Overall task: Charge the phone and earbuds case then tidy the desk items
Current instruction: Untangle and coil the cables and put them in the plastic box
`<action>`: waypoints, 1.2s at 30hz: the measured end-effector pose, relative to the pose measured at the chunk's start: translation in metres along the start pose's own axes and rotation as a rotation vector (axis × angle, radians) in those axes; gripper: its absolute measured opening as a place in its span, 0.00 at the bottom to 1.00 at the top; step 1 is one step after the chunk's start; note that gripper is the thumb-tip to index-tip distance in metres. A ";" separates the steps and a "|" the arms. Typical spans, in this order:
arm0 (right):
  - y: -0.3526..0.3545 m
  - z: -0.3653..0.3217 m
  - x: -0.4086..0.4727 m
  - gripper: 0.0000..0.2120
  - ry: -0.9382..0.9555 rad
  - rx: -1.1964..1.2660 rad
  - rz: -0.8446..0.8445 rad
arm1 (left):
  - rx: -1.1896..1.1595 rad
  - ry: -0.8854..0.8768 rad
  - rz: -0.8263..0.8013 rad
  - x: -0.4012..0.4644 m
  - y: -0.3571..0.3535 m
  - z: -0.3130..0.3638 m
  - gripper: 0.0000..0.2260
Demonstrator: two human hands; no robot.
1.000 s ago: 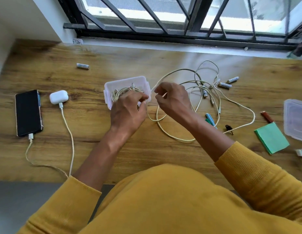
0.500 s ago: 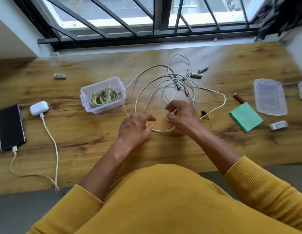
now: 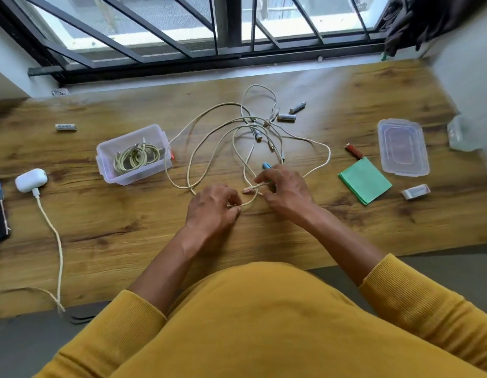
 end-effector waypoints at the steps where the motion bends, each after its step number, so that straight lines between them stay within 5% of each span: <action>1: 0.004 0.002 0.000 0.15 0.005 0.016 0.013 | -0.028 0.008 0.009 0.000 0.004 0.001 0.05; 8: 0.023 0.000 0.004 0.19 0.096 0.070 0.087 | -0.306 -0.011 0.131 -0.001 0.047 0.013 0.03; 14: 0.047 0.002 0.021 0.03 0.085 0.130 0.234 | -0.362 -0.020 0.130 0.005 0.062 0.011 0.05; 19: 0.080 -0.005 0.027 0.01 0.091 0.344 0.305 | -0.287 0.065 0.037 0.005 0.048 -0.014 0.06; 26: 0.110 -0.038 0.039 0.06 0.180 1.034 -0.003 | -0.196 0.087 -0.126 0.013 0.034 -0.011 0.03; 32: 0.114 -0.062 0.038 0.09 0.281 1.095 -0.176 | -0.337 -0.115 0.142 0.034 0.079 0.043 0.22; 36: 0.119 -0.068 0.037 0.09 0.318 1.144 -0.216 | -0.588 -0.254 0.010 0.045 0.079 0.082 0.21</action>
Point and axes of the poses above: each hand's wrist, its own x-axis towards the middle knuckle, its own y-axis out of the back of the hand, z = x × y, the point moved 9 cm from there along x, towards the middle knuckle, and after that the axes turned 3 degrees about -x, right-handed, at the moved point
